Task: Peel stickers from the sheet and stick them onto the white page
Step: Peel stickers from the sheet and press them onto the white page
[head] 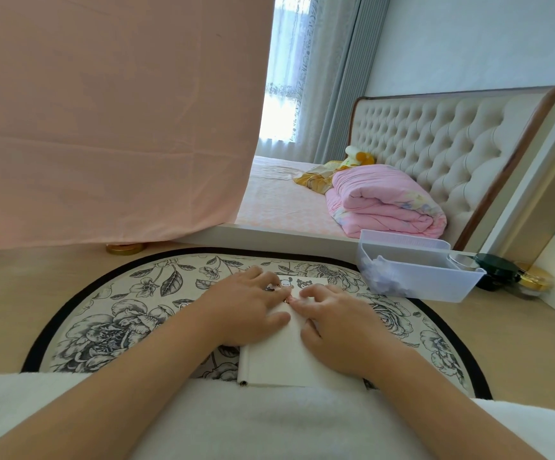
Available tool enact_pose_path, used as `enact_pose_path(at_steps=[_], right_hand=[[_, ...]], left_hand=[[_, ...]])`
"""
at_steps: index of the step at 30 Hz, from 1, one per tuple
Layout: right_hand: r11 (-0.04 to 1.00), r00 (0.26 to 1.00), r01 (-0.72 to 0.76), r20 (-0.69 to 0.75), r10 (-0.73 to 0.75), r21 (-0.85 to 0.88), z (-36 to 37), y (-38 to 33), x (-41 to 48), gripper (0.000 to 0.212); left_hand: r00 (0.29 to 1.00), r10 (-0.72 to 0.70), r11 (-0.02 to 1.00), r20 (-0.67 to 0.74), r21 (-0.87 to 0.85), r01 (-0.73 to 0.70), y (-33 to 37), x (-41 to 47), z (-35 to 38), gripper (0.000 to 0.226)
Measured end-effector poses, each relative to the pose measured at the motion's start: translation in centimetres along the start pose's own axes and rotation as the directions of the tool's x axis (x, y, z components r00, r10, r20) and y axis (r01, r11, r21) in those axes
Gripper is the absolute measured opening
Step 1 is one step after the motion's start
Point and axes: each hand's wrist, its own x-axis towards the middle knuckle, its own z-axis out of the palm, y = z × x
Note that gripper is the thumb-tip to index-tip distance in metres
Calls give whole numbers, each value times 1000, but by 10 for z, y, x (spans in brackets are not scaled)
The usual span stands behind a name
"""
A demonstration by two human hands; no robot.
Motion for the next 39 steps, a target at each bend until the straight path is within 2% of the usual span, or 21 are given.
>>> enact_pose_path(at_steps=[3, 8, 14, 17, 21, 25, 29, 32, 36, 39], right_hand=[[999, 1000, -3, -11, 3, -45, 1, -2, -1, 71], [999, 999, -23, -27, 21, -39, 2, -3, -1, 58], [996, 998, -16, 68, 10, 89, 7, -1, 12, 71], [998, 998, -1, 70, -4, 69, 6, -1, 15, 75], [1000, 999, 22, 26, -22, -11, 7, 1, 8, 62], [1000, 999, 27, 29, -26, -14, 2, 5, -3, 63], [999, 999, 31, -29, -32, -40, 1, 4, -6, 53], [998, 998, 56, -23, -56, 5, 4, 2, -4, 58], [997, 998, 63, -11, -63, 35, 4, 1, -1, 65], [997, 998, 54, -37, -52, 57, 3, 3, -3, 54]], left_hand=[[999, -29, 999, -25, 35, 29, 6, -2, -1, 58], [996, -74, 995, -48, 67, 77, 12, -5, 1, 53], [998, -61, 998, -24, -28, 60, 11, -9, 3, 64], [995, -94, 995, 18, -13, 95, 15, -9, 2, 64], [990, -132, 991, 45, 12, 131, 18, -10, 3, 64], [987, -148, 988, 57, -39, 150, 17, -10, 4, 63], [992, -128, 987, 7, -94, 128, 15, -11, 3, 60], [994, -102, 987, -30, -127, 97, 13, -12, 4, 57], [993, -117, 988, 2, -97, 117, 12, -11, 8, 61], [992, -128, 988, -6, -85, 127, 14, -10, 6, 59]])
